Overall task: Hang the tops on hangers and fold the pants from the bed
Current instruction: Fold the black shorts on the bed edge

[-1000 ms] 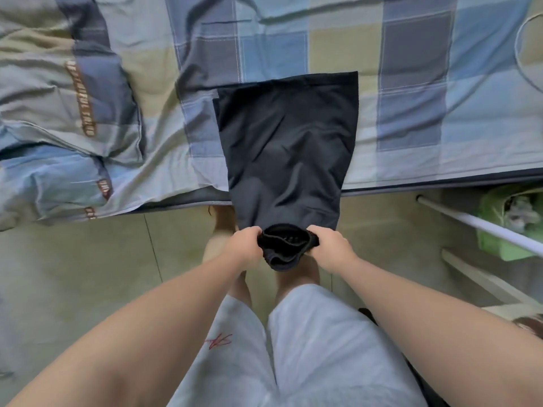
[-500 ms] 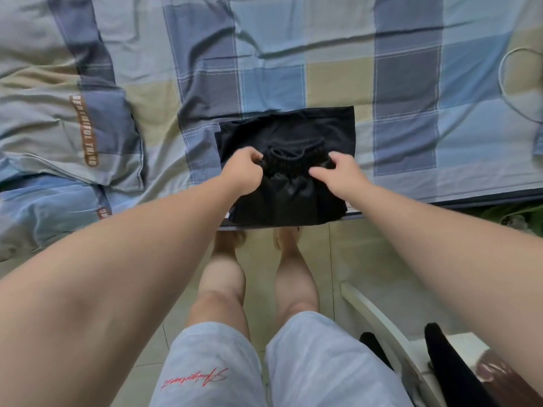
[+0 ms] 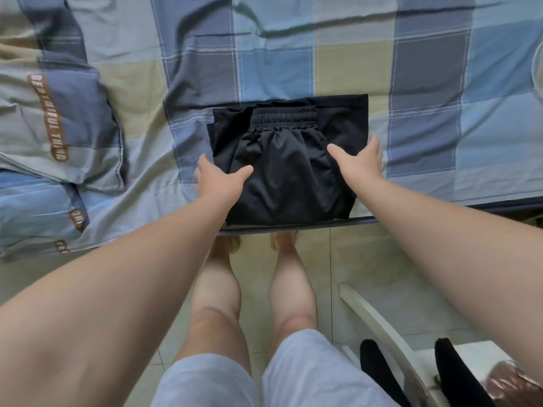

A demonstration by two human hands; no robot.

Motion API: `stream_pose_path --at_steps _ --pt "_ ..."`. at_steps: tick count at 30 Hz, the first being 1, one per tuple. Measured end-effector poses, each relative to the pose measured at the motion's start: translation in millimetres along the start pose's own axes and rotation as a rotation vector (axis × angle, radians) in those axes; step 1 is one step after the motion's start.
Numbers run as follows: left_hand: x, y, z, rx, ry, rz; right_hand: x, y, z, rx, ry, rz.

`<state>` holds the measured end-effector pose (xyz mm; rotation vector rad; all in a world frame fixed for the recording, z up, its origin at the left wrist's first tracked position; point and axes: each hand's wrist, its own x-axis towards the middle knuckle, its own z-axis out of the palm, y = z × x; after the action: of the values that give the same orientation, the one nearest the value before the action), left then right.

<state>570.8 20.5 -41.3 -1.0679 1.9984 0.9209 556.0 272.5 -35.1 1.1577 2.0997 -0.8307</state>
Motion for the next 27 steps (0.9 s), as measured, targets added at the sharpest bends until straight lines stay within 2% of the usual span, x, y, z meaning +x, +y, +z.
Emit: stream_pose_path --at_steps 3,10,12,17,22,27 --pt "10.7 -16.6 10.7 -0.08 -0.063 -0.01 12.7 13.8 12.6 0.12 -0.085 0.02" --pt "31.8 -15.8 22.4 -0.101 -0.05 0.006 22.2 30.9 36.2 0.246 -0.129 -0.04" --pt "33.6 -13.7 20.1 -0.063 -0.073 0.013 20.4 34.0 39.2 0.32 -0.145 -0.066" --pt "25.8 -4.5 5.6 0.059 -0.132 0.065 -0.6 48.4 40.1 0.489 -0.235 0.013" --pt "9.7 9.0 -2.3 0.257 -0.214 0.148 -41.4 77.5 38.7 0.646 -0.195 0.103" --pt "-17.2 12.1 4.0 0.478 -0.3 0.241 -98.1 116.9 48.5 0.814 -0.085 0.243"
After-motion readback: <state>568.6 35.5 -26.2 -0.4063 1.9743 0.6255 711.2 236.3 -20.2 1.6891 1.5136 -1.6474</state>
